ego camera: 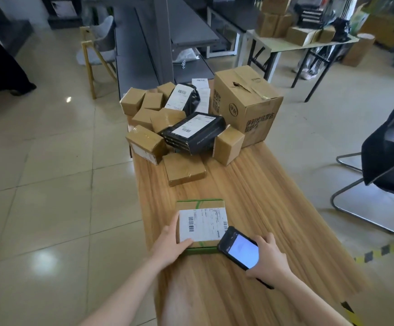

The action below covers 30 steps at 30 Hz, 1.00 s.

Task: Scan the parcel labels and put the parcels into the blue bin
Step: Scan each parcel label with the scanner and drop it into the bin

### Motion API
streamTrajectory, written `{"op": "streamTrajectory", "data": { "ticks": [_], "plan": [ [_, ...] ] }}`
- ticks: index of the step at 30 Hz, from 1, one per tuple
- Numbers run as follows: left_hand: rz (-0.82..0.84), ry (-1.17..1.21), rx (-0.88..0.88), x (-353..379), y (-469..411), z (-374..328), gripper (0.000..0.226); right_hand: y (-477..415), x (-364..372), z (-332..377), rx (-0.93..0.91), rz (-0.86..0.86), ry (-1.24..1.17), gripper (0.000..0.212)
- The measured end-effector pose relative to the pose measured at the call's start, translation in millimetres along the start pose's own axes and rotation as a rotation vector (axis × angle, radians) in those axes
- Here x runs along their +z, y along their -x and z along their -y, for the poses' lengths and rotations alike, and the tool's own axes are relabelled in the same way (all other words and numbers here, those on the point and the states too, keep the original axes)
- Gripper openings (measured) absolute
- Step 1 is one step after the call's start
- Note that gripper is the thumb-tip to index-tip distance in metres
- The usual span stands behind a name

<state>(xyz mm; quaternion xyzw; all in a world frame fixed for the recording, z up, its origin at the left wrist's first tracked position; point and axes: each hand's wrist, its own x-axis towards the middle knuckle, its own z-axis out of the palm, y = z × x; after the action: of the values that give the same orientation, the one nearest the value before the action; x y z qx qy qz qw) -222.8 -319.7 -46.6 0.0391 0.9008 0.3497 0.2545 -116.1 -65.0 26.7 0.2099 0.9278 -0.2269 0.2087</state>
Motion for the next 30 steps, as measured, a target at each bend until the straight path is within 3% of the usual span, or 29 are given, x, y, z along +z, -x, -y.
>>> {"op": "streamTrajectory", "data": {
  "ticks": [6, 14, 19, 30],
  "plan": [
    [0.046, -0.178, 0.008, -2.9, -7.8, -7.5, 0.113, -16.4, -21.5, 19.7, -0.097, -0.041, 0.157, 0.088],
    [0.043, -0.156, 0.018, -4.6, -6.1, -5.3, 0.112, -29.9, -45.2, 39.2, -0.211, -0.105, 0.463, 0.072],
    [0.047, -0.15, 0.009, -4.7, -4.1, -6.0, 0.112, -29.2, -47.3, 43.5, -0.215, -0.124, 0.508, 0.064],
    [0.039, -0.168, 0.018, -4.2, -5.4, -3.9, 0.111, -21.1, -49.0, 41.8, -0.218, -0.097, 0.524, 0.07]
  ]
}}
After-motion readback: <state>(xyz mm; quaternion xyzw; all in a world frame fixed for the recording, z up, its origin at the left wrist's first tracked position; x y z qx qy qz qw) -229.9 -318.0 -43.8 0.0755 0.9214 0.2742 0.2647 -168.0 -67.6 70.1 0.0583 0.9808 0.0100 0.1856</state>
